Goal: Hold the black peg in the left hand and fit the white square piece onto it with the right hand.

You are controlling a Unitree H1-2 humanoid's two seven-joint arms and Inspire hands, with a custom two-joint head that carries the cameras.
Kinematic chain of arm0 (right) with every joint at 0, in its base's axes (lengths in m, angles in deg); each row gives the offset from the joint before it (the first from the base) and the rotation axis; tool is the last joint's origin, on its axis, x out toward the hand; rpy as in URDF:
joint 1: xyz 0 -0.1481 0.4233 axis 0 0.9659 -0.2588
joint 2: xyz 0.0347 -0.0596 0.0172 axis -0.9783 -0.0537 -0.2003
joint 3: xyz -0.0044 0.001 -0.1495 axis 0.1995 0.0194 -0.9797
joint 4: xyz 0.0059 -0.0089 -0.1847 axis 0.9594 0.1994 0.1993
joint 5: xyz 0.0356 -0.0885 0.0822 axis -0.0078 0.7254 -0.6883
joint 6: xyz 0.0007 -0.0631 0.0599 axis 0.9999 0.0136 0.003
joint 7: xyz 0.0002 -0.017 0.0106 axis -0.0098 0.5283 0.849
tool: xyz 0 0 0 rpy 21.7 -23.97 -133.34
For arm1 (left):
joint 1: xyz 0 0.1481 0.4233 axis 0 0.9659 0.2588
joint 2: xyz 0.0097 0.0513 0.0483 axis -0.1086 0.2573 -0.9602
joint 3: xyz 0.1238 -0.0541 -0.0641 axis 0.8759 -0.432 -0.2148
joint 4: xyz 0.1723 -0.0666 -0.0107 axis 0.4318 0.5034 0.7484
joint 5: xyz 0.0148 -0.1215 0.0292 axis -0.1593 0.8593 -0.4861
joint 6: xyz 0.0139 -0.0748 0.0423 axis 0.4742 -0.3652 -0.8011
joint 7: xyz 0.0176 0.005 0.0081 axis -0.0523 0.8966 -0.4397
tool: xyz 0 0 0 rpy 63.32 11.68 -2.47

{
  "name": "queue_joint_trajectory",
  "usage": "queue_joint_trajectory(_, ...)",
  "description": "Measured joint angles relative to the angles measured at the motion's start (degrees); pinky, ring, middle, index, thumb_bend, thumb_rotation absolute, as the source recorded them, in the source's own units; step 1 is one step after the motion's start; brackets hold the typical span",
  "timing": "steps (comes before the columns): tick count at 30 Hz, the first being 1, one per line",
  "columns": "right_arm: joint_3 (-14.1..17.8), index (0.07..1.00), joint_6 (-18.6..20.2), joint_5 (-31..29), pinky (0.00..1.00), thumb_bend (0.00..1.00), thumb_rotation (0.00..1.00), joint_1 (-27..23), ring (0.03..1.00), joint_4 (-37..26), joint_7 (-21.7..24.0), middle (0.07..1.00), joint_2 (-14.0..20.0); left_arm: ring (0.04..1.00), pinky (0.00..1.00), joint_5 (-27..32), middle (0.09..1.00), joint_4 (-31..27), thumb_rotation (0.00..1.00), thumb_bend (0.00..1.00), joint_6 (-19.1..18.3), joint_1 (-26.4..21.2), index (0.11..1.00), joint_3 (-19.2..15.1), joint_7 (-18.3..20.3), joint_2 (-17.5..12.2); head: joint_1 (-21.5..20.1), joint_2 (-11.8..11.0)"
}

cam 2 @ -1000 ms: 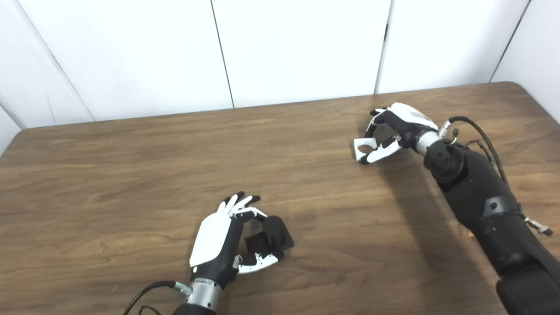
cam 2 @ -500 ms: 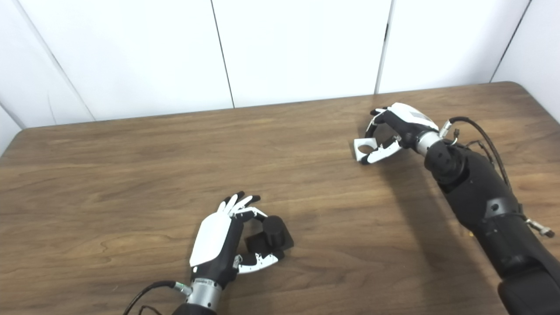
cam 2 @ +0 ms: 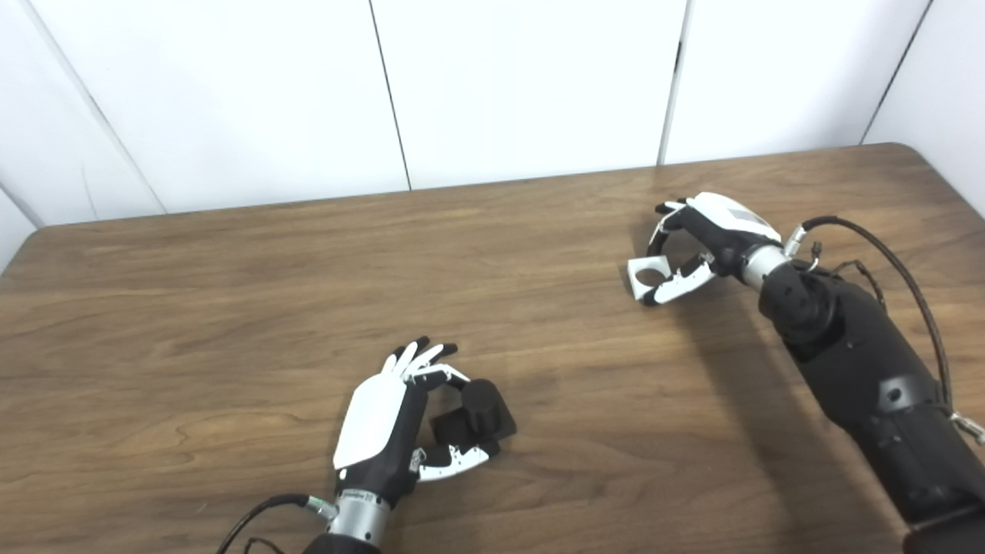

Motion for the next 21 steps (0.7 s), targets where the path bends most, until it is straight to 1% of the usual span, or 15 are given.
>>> queue_joint_trajectory(6, 0.1, 0.494, 0.6, 0.2, 1.0, 0.52, 0.16, 2.8, 1.0, -7.0, 1.2, 0.936, 0.5, 0.976, 1.0, 0.0, 0.883, 0.1, 0.07, 0.52, 0.1, 0.0, 0.492, 0.0, -0.1, 0.0, -0.1, -0.1)
queue_joint_trajectory(12, 1.2, 0.493, 3.1, 0.3, 1.0, 0.52, 0.16, 5.8, 1.0, -16.6, 3.3, 0.939, 1.2, 0.976, 1.0, 0.0, 0.885, 0.1, 0.07, 0.52, 0.0, -0.1, 0.492, 0.0, 0.1, 0.0, -0.1, 0.0)
queue_joint_trajectory(15, 1.6, 0.493, 3.7, 0.0, 1.0, 0.52, 0.16, 7.5, 1.0, -21.1, 4.6, 0.94, 1.2, 0.978, 1.0, 0.0, 0.884, 0.1, 0.07, 0.52, 0.1, -0.1, 0.491, 0.0, 0.0, 0.0, -0.2, 0.0)
queue_joint_trajectory(17, 1.6, 0.493, 4.1, 0.0, 1.0, 0.52, 0.16, 8.0, 1.0, -22.8, 5.0, 0.938, 1.2, 0.978, 1.0, 0.1, 0.883, 0.2, 0.07, 0.52, 0.1, -0.1, 0.492, 0.0, 0.0, 0.0, -0.1, 0.0)
queue_joint_trajectory(21, 1.8, 0.494, 4.8, 0.3, 1.0, 0.52, 0.16, 9.4, 1.0, -28.3, 6.7, 0.937, 1.2, 0.974, 1.0, 0.1, 0.881, 0.4, 0.07, 0.52, 0.2, -0.2, 0.491, 0.0, -0.1, 0.1, 0.1, 0.0)
